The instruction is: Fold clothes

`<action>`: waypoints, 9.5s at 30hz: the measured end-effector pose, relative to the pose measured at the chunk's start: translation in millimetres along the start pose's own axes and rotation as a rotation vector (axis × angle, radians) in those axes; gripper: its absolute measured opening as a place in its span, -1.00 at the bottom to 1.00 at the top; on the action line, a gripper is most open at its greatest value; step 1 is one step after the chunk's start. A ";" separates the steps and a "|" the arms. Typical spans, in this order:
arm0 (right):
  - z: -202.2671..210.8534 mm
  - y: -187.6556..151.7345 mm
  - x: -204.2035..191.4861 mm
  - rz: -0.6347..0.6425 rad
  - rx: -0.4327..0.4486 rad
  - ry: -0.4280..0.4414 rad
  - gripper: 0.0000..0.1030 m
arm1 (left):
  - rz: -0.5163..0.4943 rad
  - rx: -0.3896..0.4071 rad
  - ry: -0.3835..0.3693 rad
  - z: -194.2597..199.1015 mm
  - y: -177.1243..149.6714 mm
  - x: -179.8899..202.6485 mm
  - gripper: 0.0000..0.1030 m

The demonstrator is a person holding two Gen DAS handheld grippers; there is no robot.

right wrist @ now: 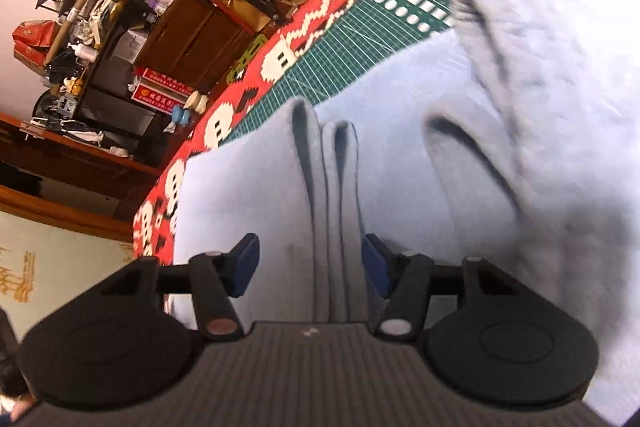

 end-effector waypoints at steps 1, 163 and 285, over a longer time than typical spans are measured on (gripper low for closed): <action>-3.1 2.6 4.1 -0.004 0.007 -0.009 0.20 | -0.001 0.002 -0.005 -0.9 1.2 1.5 -0.17; 266.1 36.4 116.0 0.143 0.106 -0.310 -0.38 | -0.333 0.061 -0.612 85.3 1.5 297.6 -0.65; 54.5 -13.0 -112.3 0.358 -0.010 -0.233 0.56 | 0.340 -0.168 -0.614 -53.4 52.4 -54.4 -0.33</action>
Point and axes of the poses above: each gripper's, at about its wrist camera, not at the fingertips, and z roughly against the way its jaws point, x to its right, y to its top, the point moved 7 cm from there along -z, roughly the way its jaws point, and after that the axes turned 13 degrees about y, right-handed, at the moved point
